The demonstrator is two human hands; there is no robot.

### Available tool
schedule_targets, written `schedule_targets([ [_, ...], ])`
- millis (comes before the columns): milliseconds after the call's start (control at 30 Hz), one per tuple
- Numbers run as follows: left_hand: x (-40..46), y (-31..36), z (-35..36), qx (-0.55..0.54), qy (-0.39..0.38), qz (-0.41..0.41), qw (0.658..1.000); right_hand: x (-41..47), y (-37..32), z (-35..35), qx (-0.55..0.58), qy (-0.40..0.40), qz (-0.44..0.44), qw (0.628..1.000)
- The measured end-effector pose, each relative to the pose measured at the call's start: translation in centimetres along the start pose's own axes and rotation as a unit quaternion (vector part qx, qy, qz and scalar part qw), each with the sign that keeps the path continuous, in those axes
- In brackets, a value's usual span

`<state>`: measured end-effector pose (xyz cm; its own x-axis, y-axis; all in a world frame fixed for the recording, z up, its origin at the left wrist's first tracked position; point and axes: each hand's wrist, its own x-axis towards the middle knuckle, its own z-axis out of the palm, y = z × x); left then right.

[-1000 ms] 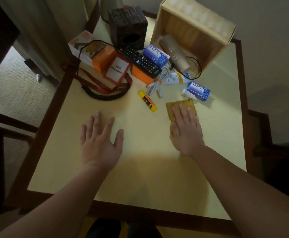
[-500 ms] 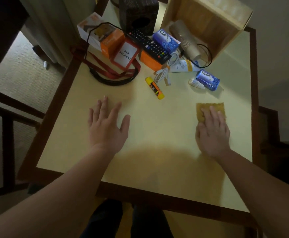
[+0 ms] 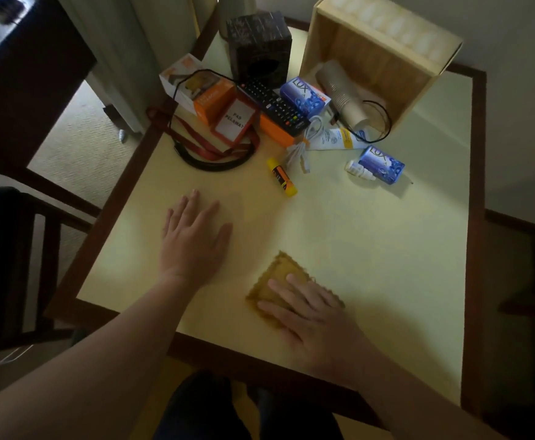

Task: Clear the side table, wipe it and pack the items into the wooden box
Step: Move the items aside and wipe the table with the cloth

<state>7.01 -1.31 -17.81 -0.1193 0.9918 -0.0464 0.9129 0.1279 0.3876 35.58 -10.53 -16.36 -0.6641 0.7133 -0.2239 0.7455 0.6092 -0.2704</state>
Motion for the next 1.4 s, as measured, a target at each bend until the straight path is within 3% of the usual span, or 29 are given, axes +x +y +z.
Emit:
schedule_targets([
  [167,0.0,-0.5,0.1,-0.020,0.003,0.000,1.000,2.4,2.4,-1.0,0.010,0.001,0.126,0.992],
  [300,-0.3,-1.1,0.2,-0.109,0.067,0.033,0.991,8.7,-0.7,-1.5,0.019,0.020,0.199,0.980],
  [400,-0.7,-2.1,-1.9,-0.182,0.070,-0.009,0.981,13.3,-4.8,-2.1,0.026,-0.024,0.152,0.988],
  [500,-2.6,-5.0,-4.7,-0.163,0.055,-0.048,0.984,15.1,-8.9,-1.9,0.023,-0.080,0.005,0.997],
  [567,-4.1,-7.4,-6.3,-0.144,0.033,-0.060,0.987,15.8,-9.1,-2.4,0.026,-0.099,-0.041,0.994],
  [767,-8.3,-11.2,-8.0,-0.047,-0.094,-0.052,0.993,22.3,-9.1,-4.0,0.019,-0.061,0.037,0.997],
  [900,-9.8,-12.1,-9.1,-0.095,-0.114,-0.049,0.988,29.1,-12.2,-3.5,0.012,-0.048,0.098,0.994],
  [967,-9.9,-12.7,-10.4,-0.150,-0.068,-0.051,0.985,30.2,-14.3,-3.5,-0.005,-0.070,0.049,0.996],
  [1067,-9.4,-14.2,-12.7,-0.201,0.024,-0.060,0.977,28.2,-16.4,-2.9,-0.031,-0.126,-0.173,0.976],
  [1133,-8.6,-15.2,-14.1,-0.206,0.046,-0.069,0.975,27.7,-15.1,-3.3,-0.056,-0.133,-0.249,0.958],
  [1200,-7.6,-15.6,-15.3,-0.200,0.043,-0.082,0.976,29.4,-13.0,-3.9,-0.075,-0.121,-0.208,0.968],
  [1333,-5.4,-15.3,-16.4,-0.172,0.018,-0.087,0.981,32.2,-12.2,-4.1,-0.032,-0.055,0.065,0.996],
  [1400,-4.4,-14.9,-16.1,-0.181,0.015,-0.093,0.979,30.6,-14.9,-2.9,-0.042,-0.044,0.099,0.993],
])
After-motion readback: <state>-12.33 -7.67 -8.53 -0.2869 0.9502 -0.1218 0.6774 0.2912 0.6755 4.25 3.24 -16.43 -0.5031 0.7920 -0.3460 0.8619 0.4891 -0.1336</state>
